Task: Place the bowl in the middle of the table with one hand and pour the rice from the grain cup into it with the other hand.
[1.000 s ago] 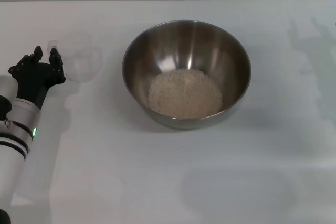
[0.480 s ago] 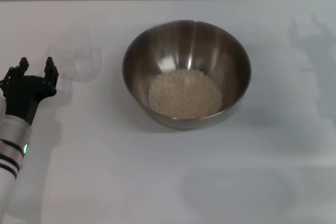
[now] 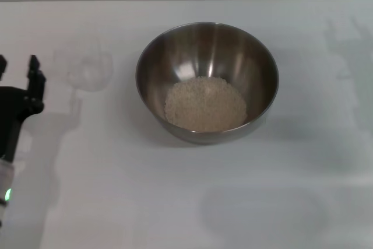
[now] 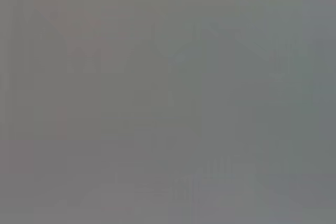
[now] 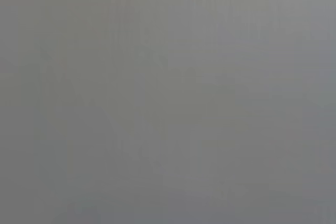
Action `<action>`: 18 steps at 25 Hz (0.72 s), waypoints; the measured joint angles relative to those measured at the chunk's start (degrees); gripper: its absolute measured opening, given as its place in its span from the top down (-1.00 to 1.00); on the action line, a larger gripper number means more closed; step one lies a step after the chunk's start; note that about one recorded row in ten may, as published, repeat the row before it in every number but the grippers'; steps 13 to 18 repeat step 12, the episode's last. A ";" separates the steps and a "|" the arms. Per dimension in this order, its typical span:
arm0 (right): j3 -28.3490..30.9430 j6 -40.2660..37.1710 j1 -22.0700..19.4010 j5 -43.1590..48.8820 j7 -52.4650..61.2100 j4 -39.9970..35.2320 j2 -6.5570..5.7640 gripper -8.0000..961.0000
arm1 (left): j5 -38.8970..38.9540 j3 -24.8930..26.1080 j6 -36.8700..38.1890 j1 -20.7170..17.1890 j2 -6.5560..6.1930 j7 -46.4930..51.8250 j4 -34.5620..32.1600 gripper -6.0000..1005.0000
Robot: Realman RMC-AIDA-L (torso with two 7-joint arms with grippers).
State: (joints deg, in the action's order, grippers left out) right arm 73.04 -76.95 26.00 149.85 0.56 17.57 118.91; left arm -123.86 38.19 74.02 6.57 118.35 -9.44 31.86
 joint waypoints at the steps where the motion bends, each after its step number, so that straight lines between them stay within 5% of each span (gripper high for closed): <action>1: 0.00 -0.05 -0.28 0.00 0.01 -0.02 0.09 -0.10 | -1.18 -0.31 3.56 -0.41 -0.02 2.57 -1.57 -0.09; 2: -0.15 -0.14 -0.87 0.00 0.06 0.04 0.18 -0.10 | -3.22 -0.64 9.63 -0.42 0.02 7.87 -5.58 -0.09; 7: -0.79 -0.24 -1.72 0.35 1.36 -0.02 0.25 -0.10 | -4.26 -0.71 16.94 0.41 0.17 16.74 -12.01 -0.20; 18: -0.80 -0.27 -2.03 0.39 2.56 -0.33 0.27 -0.10 | -3.99 -0.10 17.58 0.56 0.17 17.76 -13.12 -0.28</action>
